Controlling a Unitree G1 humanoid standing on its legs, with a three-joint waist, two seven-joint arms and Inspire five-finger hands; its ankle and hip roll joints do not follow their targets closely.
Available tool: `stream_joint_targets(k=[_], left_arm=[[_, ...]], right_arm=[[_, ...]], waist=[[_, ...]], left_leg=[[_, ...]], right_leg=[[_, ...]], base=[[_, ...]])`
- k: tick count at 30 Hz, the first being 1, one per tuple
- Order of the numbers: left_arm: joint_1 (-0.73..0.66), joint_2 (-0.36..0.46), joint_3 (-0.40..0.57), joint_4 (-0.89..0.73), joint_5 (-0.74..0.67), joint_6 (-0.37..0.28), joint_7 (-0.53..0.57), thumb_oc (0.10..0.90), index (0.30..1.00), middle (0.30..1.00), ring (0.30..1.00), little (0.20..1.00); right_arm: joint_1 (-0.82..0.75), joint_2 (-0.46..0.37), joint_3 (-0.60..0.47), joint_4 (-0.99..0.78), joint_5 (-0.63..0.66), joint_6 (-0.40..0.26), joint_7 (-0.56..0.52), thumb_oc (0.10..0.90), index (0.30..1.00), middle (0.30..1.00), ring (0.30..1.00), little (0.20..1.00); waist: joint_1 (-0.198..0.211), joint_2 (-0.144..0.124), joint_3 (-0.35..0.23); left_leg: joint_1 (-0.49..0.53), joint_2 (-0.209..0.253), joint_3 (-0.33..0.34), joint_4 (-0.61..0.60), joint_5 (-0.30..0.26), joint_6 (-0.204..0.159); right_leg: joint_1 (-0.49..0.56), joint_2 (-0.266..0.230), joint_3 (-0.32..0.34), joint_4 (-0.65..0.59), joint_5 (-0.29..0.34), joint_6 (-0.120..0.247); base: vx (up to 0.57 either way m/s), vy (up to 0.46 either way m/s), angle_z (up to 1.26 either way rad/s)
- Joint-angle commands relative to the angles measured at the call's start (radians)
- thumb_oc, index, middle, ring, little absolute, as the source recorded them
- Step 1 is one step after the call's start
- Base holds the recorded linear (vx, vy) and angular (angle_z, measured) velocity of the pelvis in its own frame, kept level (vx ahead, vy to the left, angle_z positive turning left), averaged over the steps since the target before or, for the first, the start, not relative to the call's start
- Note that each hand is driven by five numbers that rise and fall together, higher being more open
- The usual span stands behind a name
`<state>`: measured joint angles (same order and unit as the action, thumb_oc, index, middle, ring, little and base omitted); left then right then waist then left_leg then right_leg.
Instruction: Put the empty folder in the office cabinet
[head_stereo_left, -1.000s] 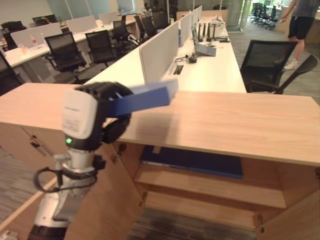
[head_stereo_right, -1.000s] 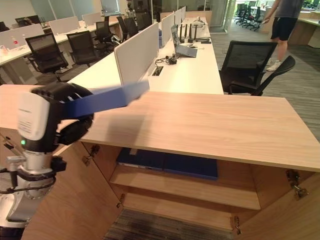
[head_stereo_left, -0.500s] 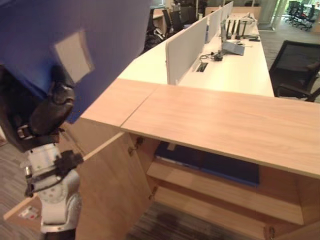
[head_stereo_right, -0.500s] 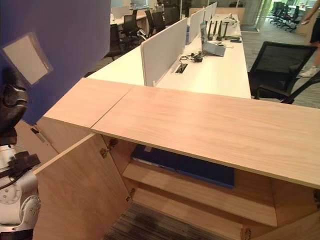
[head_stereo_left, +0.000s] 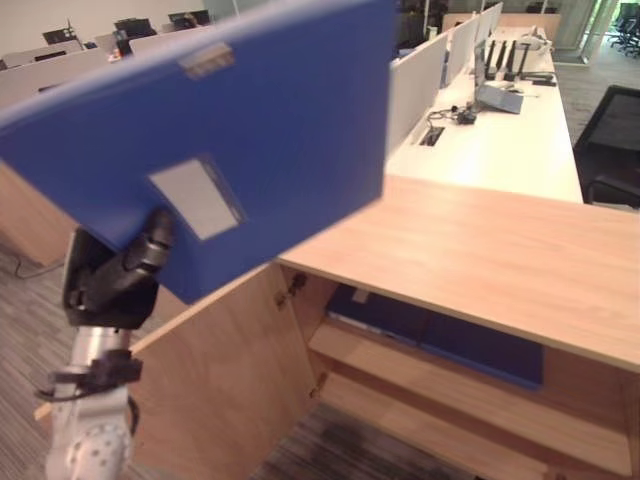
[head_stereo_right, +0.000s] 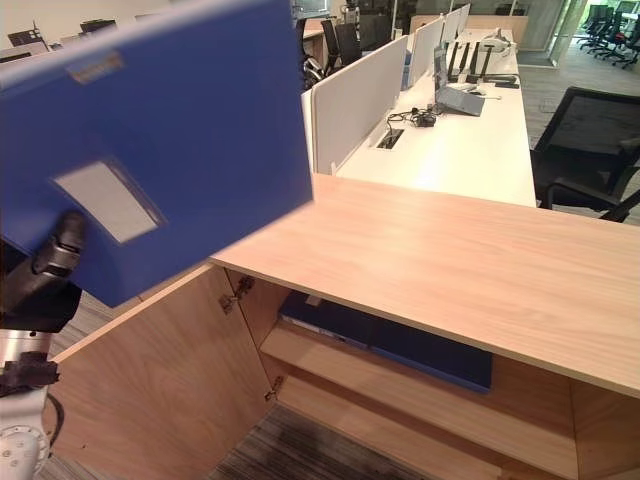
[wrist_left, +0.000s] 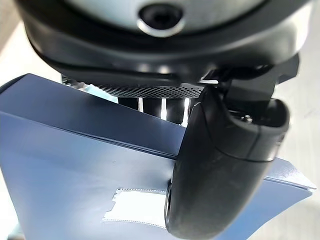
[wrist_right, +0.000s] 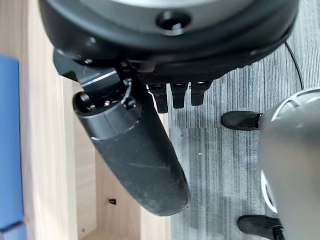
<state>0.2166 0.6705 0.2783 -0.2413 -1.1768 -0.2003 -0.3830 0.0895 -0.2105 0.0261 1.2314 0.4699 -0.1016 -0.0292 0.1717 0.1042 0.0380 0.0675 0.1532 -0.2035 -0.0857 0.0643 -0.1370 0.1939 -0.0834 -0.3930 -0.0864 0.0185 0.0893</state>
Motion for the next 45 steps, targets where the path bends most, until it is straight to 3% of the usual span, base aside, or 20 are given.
stream_joint_targets(k=[1, 4, 8, 11, 16, 24, 31, 35, 37, 38, 41, 45], left_arm=[[-0.139, 0.130, 0.077, -0.072, -0.118, -0.028, -0.078, 0.400, 0.300, 0.300, 0.300, 0.300], [-0.178, 0.198, 0.038, -0.091, -0.121, 0.005, -0.110, 0.400, 0.300, 0.300, 0.300, 0.300], [-0.304, 0.313, -0.103, -0.129, -0.129, 0.058, -0.155, 0.400, 0.300, 0.300, 0.300, 0.300], [-0.387, 0.352, -0.192, -0.136, -0.138, 0.071, -0.172, 0.400, 0.300, 0.300, 0.300, 0.300], [-0.482, 0.348, -0.286, -0.124, -0.140, 0.081, -0.190, 0.400, 0.300, 0.300, 0.300, 0.300], [-0.487, 0.331, -0.324, -0.129, -0.123, 0.088, -0.200, 0.400, 0.300, 0.300, 0.300, 0.300], [-0.415, 0.283, -0.284, -0.110, -0.082, 0.036, -0.167, 0.400, 0.300, 0.300, 0.300, 0.300], [-0.315, 0.154, -0.221, -0.078, -0.026, -0.022, -0.132, 0.400, 0.300, 0.300, 0.300, 0.300], [-0.273, 0.089, -0.208, -0.063, -0.002, -0.039, -0.118, 0.400, 0.300, 0.300, 0.300, 0.300], [-0.271, 0.088, -0.207, -0.064, -0.002, -0.039, -0.117, 0.400, 0.300, 0.300, 0.300, 0.300], [-0.235, 0.002, -0.201, -0.043, 0.020, -0.058, -0.103, 0.400, 0.300, 0.300, 0.300, 0.300], [-0.219, -0.044, -0.202, -0.030, 0.030, -0.063, -0.094, 0.400, 0.300, 0.300, 0.300, 0.300]], right_arm=[[-0.067, 0.003, 0.033, -0.006, -0.048, -0.018, 0.024, 0.800, 0.900, 0.900, 0.900, 0.900], [-0.068, 0.003, 0.057, -0.001, -0.070, -0.013, 0.035, 0.800, 0.900, 0.900, 0.900, 0.900], [-0.095, 0.001, 0.110, -0.007, -0.093, -0.005, 0.047, 0.800, 0.900, 0.900, 0.900, 0.900], [-0.117, 0.006, 0.135, -0.016, -0.085, -0.003, 0.053, 0.800, 0.900, 0.900, 0.900, 0.900], [-0.147, 0.031, 0.189, -0.052, -0.080, 0.004, 0.075, 0.800, 0.900, 0.900, 0.900, 0.900], [-0.144, 0.041, 0.224, -0.071, -0.105, 0.016, 0.092, 0.800, 0.900, 0.900, 0.900, 0.900], [-0.141, 0.053, 0.233, -0.216, 0.036, -0.009, 0.121, 0.800, 0.900, 0.900, 0.900, 0.900], [-0.076, 0.057, 0.270, -0.503, 0.291, -0.026, 0.229, 0.800, 0.900, 0.900, 0.900, 0.900], [-0.010, 0.060, 0.312, -0.650, 0.443, -0.005, 0.316, 0.800, 0.900, 0.900, 0.900, 0.900], [-0.007, 0.059, 0.314, -0.652, 0.444, -0.004, 0.315, 0.800, 0.900, 0.900, 0.900, 0.900], [0.056, 0.046, 0.365, -0.836, 0.602, 0.035, 0.402, 0.800, 0.900, 0.900, 0.900, 0.900], [0.082, 0.033, 0.390, -0.921, 0.666, 0.057, 0.437, 0.800, 0.900, 0.900, 0.900, 0.900]], waist=[[-0.006, -0.052, -0.018], [-0.010, -0.054, -0.024], [-0.031, -0.053, -0.029], [-0.046, -0.055, -0.031], [-0.083, -0.058, -0.025], [-0.118, -0.069, -0.018], [-0.141, -0.081, -0.008], [-0.157, -0.094, -0.001], [-0.161, -0.101, 0.003], [-0.162, -0.100, 0.002], [-0.163, -0.110, 0.003], [-0.167, -0.113, 0.001]], left_leg=[[-0.028, 0.014, 0.068, -0.002, 0.026, -0.047], [-0.025, 0.010, 0.069, -0.002, 0.021, -0.043], [-0.017, 0.003, 0.080, -0.002, 0.010, -0.035], [-0.006, -0.003, 0.095, -0.002, -0.002, -0.026], [0.029, -0.015, 0.164, -0.002, -0.033, -0.006], [0.054, -0.027, 0.235, -0.002, -0.061, 0.013], [0.070, -0.034, 0.297, -0.002, -0.079, 0.023], [0.083, -0.034, 0.326, -0.002, -0.088, 0.030], [0.089, -0.032, 0.338, -0.002, -0.090, 0.033], [0.089, -0.032, 0.339, -0.002, -0.091, 0.033], [0.089, -0.029, 0.341, -0.002, -0.089, 0.033], [0.087, -0.027, 0.335, -0.002, -0.088, 0.031]], right_leg=[[0.026, -0.070, 0.054, 0.040, -0.063, 0.063], [0.028, -0.074, 0.053, 0.039, -0.061, 0.066], [0.025, -0.088, 0.061, 0.044, -0.054, 0.076], [0.018, -0.098, 0.076, 0.049, -0.047, 0.085], [-0.020, -0.125, 0.158, 0.071, -0.027, 0.105], [-0.062, -0.144, 0.234, 0.074, -0.004, 0.122], [-0.095, -0.152, 0.290, 0.070, 0.014, 0.134], [-0.116, -0.152, 0.327, 0.067, 0.022, 0.137], [-0.125, -0.148, 0.338, 0.064, 0.024, 0.137], [-0.125, -0.148, 0.338, 0.064, 0.024, 0.137], [-0.123, -0.143, 0.337, 0.058, 0.023, 0.132], [-0.118, -0.140, 0.324, 0.053, 0.023, 0.130]], base=[[-0.01, 0.022, 0.04], [0.00, 0.000, 0.00], [0.00, 0.043, 0.02], [0.01, 0.044, -0.05], [0.01, 0.087, -0.42], [0.01, 0.047, -0.39], [0.01, 0.031, -0.25], [0.01, 0.032, -0.40], [0.00, 0.014, -0.23], [0.00, 0.003, -0.12], [0.00, -0.005, -0.12], [0.00, -0.002, -0.01]])
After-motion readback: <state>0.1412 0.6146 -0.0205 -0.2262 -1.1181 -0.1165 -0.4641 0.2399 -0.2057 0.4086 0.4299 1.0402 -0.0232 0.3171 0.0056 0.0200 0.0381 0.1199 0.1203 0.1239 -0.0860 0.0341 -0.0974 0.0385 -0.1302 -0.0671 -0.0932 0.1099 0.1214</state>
